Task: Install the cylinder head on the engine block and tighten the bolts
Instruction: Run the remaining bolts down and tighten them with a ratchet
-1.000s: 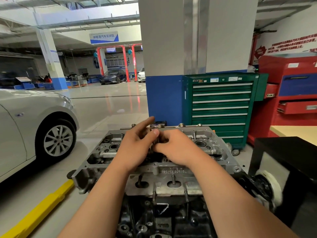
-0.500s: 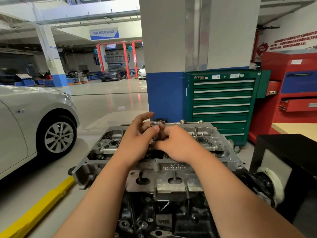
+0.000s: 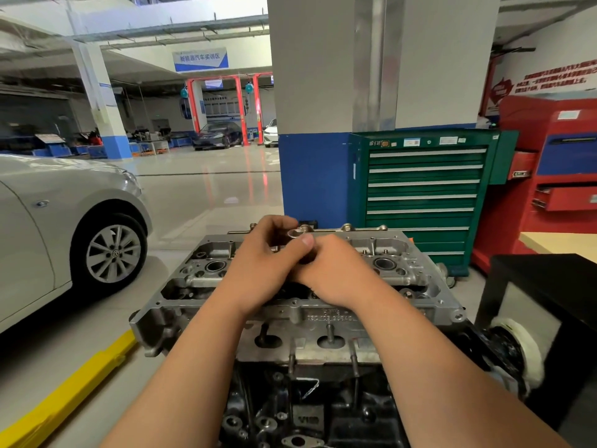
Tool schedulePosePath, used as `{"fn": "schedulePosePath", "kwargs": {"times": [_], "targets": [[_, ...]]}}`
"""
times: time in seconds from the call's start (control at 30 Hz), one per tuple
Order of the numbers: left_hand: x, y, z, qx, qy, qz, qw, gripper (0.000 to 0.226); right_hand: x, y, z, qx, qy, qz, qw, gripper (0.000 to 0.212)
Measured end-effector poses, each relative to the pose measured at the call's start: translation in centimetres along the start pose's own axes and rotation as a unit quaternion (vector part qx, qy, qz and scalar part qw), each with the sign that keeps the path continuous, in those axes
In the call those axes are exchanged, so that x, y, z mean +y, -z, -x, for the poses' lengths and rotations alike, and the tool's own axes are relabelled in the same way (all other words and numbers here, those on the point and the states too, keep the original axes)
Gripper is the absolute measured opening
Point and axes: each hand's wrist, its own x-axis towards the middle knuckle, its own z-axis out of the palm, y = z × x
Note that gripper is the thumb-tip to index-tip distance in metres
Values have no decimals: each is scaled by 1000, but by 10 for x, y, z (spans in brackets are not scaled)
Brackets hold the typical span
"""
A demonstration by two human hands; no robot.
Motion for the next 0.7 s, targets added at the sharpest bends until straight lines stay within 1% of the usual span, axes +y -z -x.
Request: {"fn": "schedulePosePath", "kwargs": {"times": [0.07,0.17,0.2,0.3,0.33,0.4,0.47,0.53,0.57,0.63,0.7], "targets": [[-1,0,0,15,-5,-12,1000,20,-1,-1,1,-10,-1,-3,1000,11],[-2,2,2,18,-14,7,1000,2,0,3,1,-44,0,-1,999,23],[-2,4,3,12,-18,8,1000,5,1,5,1,-48,1,-5,999,21],[-1,5,4,-11,-14,3,1000,24,1,4,1,-31,-1,-10,999,5],[-1,5,4,-16,-4,13,1000,26,1,3,1,-21,-5,-8,1000,5],[1,2,2,-7,14,28,999,20,0,-1,1,-4,-18,5,1000,14],[1,0,1,14,10,-4,1000,9,-1,-3,-1,2,-25,23,999,13],[-1,0,0,35,1,-32,999,15,-1,-2,-1,-4,-23,18,1000,11],[-2,0,0,42,-6,-41,998,13,-1,-1,0,-18,-20,8,1000,15],[-3,3,1,34,-21,-37,999,4,1,2,0,-51,-17,1,999,25],[-3,5,3,14,-32,-18,999,10,2,3,-1,-53,-17,3,998,22]]}}
